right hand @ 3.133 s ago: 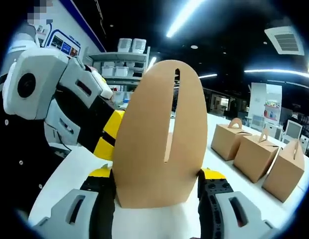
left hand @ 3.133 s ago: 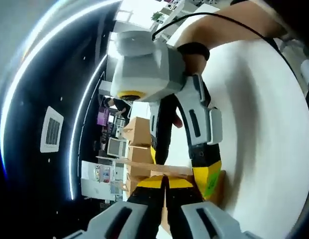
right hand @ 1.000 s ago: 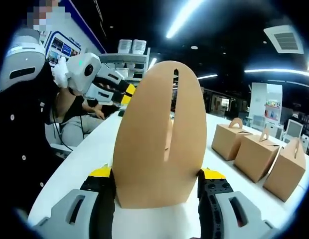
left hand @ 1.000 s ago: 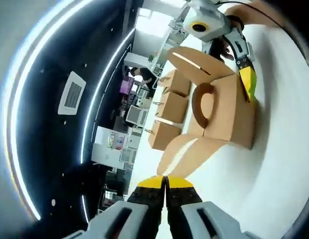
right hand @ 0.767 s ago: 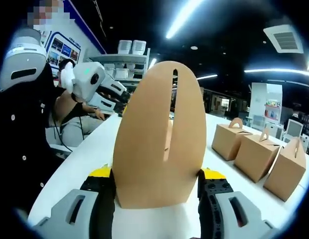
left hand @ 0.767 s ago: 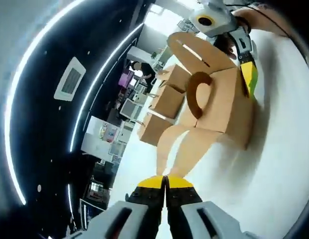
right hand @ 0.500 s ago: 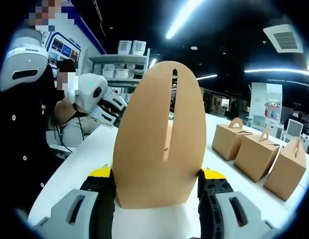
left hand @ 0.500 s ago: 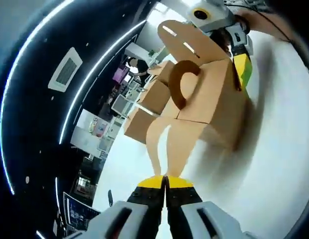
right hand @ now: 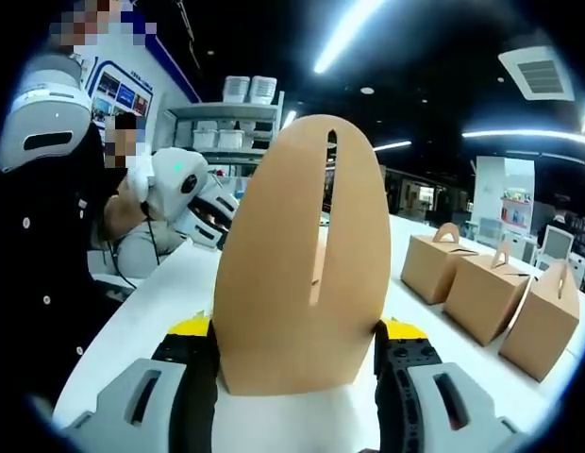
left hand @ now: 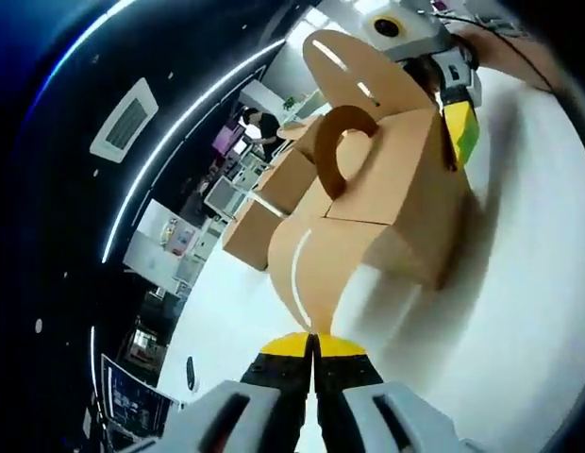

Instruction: Pick up one paper box from the group, open the paper box, and remove the item inside

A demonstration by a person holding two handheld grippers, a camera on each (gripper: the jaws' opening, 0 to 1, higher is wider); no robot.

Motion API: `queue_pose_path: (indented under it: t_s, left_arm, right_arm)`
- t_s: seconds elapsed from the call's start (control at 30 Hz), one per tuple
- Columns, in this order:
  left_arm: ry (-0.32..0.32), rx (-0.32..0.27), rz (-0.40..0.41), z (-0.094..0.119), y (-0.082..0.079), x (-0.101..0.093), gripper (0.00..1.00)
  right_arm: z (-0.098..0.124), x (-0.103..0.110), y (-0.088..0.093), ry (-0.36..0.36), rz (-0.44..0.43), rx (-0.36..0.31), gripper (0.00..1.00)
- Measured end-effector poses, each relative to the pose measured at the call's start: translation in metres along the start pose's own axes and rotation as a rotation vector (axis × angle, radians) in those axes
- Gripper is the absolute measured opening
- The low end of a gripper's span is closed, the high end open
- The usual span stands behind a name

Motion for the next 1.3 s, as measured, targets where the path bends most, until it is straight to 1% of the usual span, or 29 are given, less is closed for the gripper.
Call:
queue_pose_path:
  t_s: [0.13, 0.23, 0.4, 0.5, 0.53, 0.63, 0.7, 0.73, 0.77, 0.8, 0.83, 0.97, 1.07, 1.1, 1.13, 1.23, 1.27, 1.3]
  left_arm:
    - [0.038, 0.003, 0.024, -0.007, 0.005, -0.011, 0.04]
    - [0.051, -0.01, 0.05, -0.008, 0.006, -0.015, 0.04]
    - [0.04, -0.025, 0.065, -0.002, 0.007, -0.01, 0.04]
    - [0.036, -0.057, 0.087, 0.004, 0.007, -0.004, 0.04]
    - [0.038, -0.081, 0.104, 0.008, 0.004, -0.002, 0.04]
    - [0.035, -0.123, 0.122, 0.018, 0.001, 0.004, 0.09]
    - [0.052, -0.158, 0.161, 0.025, -0.003, 0.004, 0.1]
    - [0.049, -0.162, 0.177, 0.028, 0.0, 0.006, 0.12]
    - [0.053, -0.173, 0.183, 0.033, 0.0, 0.007, 0.16]
    - [0.055, -0.177, 0.183, 0.033, 0.0, 0.008, 0.19]
    - [0.057, -0.183, 0.184, 0.035, 0.001, 0.009, 0.2]
    - [0.052, -0.205, 0.193, 0.046, 0.005, 0.011, 0.2]
    - [0.045, -0.232, 0.225, 0.053, 0.008, 0.014, 0.21]
    - [0.045, -0.234, 0.227, 0.054, 0.008, 0.014, 0.21]
    - [0.042, -0.246, 0.236, 0.058, 0.009, 0.014, 0.21]
    - [0.049, -0.278, 0.268, 0.064, 0.01, 0.013, 0.22]
    - [0.054, -0.284, 0.278, 0.065, 0.009, 0.012, 0.23]
    - [0.062, -0.293, 0.291, 0.067, 0.009, 0.01, 0.25]
  right_arm:
    - [0.0, 0.001, 0.0, 0.001, -0.002, 0.001, 0.66]
    - [0.0, 0.0, -0.001, 0.002, -0.003, 0.001, 0.66]
    - [-0.001, -0.001, -0.002, 0.004, 0.001, 0.009, 0.66]
    - [-0.003, -0.002, -0.003, 0.006, 0.012, 0.016, 0.66]
    - [-0.005, -0.002, -0.003, 0.008, 0.017, 0.02, 0.66]
    - [-0.01, -0.004, -0.004, 0.016, 0.023, 0.024, 0.67]
    - [-0.011, -0.006, -0.004, 0.026, 0.023, 0.028, 0.66]
    - [-0.011, -0.006, -0.005, 0.031, 0.027, 0.031, 0.67]
    - [-0.01, -0.007, -0.006, 0.04, 0.031, 0.036, 0.68]
    - [-0.008, -0.008, -0.008, 0.054, 0.023, 0.033, 0.69]
    - [-0.007, -0.008, -0.011, 0.07, 0.002, 0.02, 0.72]
    - [0.006, -0.006, -0.022, 0.108, -0.013, -0.007, 0.75]
    - [0.02, 0.002, -0.029, 0.149, -0.022, -0.022, 0.74]
    - [0.021, 0.003, -0.029, 0.154, -0.023, -0.023, 0.74]
    - [0.03, 0.009, -0.03, 0.186, -0.026, -0.029, 0.74]
    - [0.044, 0.022, -0.027, 0.264, -0.021, -0.026, 0.73]
    - [0.048, 0.024, -0.027, 0.287, -0.028, -0.028, 0.72]
    - [0.052, 0.032, -0.026, 0.319, -0.034, -0.03, 0.71]
Point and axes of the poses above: the point that each gripper's makers call its tool centre point, and the gripper's own axes: z roughly backward along the fingers, x roughly to its left, y roughly out of its underside, the point moved 6 cm from there along z, roughly backward along the fingers, and after that the axes turned 10 degrees about -x, right-handed, at the moved point
